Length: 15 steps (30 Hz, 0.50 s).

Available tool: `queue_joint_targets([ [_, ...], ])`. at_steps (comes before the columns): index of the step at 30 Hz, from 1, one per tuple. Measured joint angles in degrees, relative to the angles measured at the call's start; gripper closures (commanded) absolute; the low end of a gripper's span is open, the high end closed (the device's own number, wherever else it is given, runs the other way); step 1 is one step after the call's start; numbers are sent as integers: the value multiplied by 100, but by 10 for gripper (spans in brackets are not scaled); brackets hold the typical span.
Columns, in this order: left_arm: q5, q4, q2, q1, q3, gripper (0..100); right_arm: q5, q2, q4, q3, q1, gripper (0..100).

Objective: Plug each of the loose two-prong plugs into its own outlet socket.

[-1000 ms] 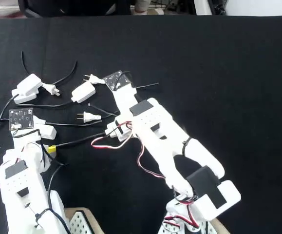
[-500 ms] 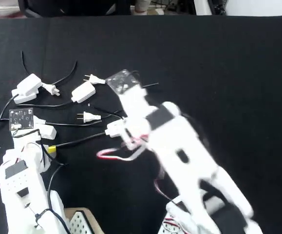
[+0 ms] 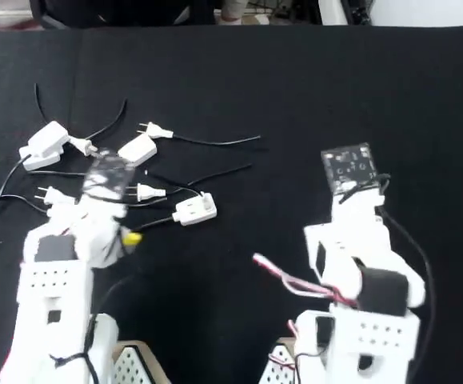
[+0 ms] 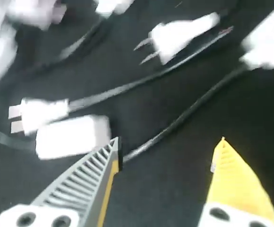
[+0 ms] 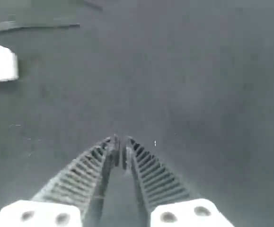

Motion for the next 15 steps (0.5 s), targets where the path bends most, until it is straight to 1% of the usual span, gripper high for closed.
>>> queue_joint_targets([
  [3, -18, -79, 18, 607, -79, 687, 0, 0, -571, 589, 211, 986],
  [5, -18, -440, 176, 888, -79, 686, 0, 0, -668, 624, 237, 986],
  [7, -79, -976, 484, 1002, -79, 685, 0, 0, -712, 624, 264, 986],
  [10, -457, -1600, 1240, 1292, -97, 684, 0, -9, -738, 624, 264, 986],
  [12, -615, -1732, 1881, 1486, -308, 684, 0, -9, -738, 659, 264, 986],
  [15, -686, -1802, 2927, 1697, -985, 687, 26, -9, -738, 677, 264, 986],
])
